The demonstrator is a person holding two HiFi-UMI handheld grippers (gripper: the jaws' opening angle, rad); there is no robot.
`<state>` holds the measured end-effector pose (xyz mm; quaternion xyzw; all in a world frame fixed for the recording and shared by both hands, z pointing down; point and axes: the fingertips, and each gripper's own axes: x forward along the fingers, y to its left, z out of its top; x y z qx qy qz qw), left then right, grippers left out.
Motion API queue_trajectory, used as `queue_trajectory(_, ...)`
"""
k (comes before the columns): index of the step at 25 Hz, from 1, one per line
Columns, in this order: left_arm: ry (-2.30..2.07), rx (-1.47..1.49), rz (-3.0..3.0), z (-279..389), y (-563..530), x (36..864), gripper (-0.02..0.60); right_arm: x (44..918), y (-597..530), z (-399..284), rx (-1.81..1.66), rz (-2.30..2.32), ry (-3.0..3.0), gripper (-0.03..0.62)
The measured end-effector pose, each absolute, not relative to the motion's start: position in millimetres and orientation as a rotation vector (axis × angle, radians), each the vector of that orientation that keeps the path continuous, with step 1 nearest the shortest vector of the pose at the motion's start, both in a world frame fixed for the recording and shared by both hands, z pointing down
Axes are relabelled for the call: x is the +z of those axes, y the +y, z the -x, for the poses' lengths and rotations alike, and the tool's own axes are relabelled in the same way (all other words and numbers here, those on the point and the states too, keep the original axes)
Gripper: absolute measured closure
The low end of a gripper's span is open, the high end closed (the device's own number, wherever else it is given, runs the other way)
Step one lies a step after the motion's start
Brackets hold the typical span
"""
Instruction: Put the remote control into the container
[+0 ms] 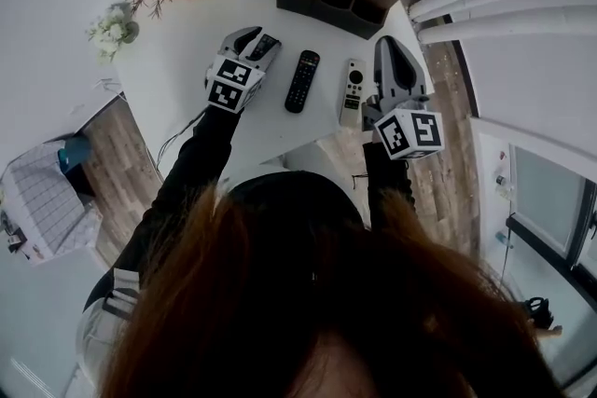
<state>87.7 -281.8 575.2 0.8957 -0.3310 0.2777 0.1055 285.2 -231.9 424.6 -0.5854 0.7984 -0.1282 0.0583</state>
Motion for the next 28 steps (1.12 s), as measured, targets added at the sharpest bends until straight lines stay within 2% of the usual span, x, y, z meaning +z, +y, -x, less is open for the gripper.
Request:
queue_trajectory(7, -0.923, 1.108, -2.520, -82.8, -277.8, 621.1, 0.382, 429.6, -235.0, -288.9, -0.403, 1.755, 2.422, 0.572)
queue_trajectory(17, -0.927, 1.190, -2.431, -85.0, -278.0, 624.6, 0.347, 437.7, -234.3, -296.6, -0.434, 1.779, 2.393, 0.572)
queue_trajectory(28, -0.953, 1.259, -2.350, -80.9, -280.5, 639.3, 0.339, 443.2, -240.0, -299.7, -0.445, 1.768, 2.394, 0.572)
